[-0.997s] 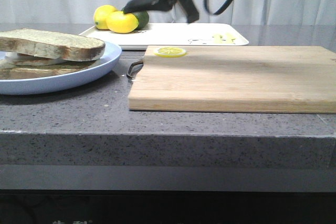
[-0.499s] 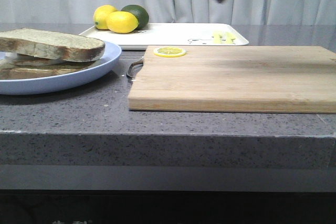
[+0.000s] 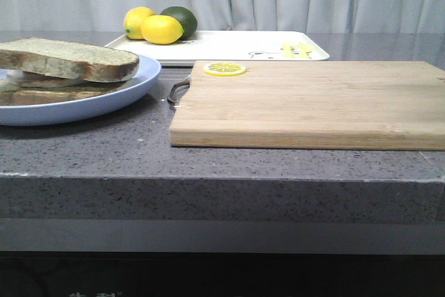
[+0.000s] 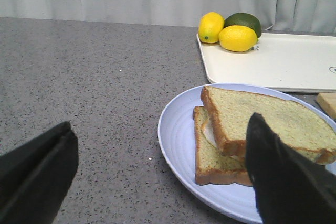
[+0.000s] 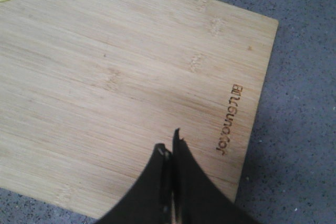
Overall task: Place bread and move sandwich to tray
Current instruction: 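Release the bread and withdraw the right gripper over the cutting board, then grasp the rim of the blue plate with the left gripper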
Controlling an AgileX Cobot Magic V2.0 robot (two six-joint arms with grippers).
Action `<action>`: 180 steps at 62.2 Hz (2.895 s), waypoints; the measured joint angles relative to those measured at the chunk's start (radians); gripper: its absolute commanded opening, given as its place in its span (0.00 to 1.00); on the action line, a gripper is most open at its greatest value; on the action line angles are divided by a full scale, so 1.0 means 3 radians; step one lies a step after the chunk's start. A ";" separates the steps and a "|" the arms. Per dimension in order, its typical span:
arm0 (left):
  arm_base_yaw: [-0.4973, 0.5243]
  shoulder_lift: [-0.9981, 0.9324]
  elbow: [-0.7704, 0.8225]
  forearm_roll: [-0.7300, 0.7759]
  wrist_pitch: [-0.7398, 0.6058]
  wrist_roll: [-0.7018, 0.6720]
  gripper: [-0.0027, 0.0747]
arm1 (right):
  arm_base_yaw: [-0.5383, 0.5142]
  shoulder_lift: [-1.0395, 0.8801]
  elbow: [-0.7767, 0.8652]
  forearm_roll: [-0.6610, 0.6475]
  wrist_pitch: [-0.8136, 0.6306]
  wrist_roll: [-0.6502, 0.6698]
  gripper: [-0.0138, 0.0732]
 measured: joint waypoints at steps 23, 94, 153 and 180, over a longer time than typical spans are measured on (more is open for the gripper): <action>0.0000 0.0000 0.0000 0.0000 0.0000 0.0000 0.85 | 0.0000 -0.1633 0.1817 0.0045 -0.1218 0.0016 0.03; 0.0083 0.3016 -0.2311 0.0163 0.1632 0.0000 0.80 | 0.0000 -0.2486 0.2385 0.0045 -0.1741 0.0024 0.03; 0.0063 0.3406 -0.2409 -0.0103 0.1648 -0.0070 0.01 | 0.0000 -0.2486 0.2385 0.0045 -0.1741 0.0029 0.03; 0.0249 0.3424 -0.3261 -0.0773 0.2383 0.0378 0.01 | 0.0000 -0.2486 0.2385 0.0045 -0.1741 0.0029 0.03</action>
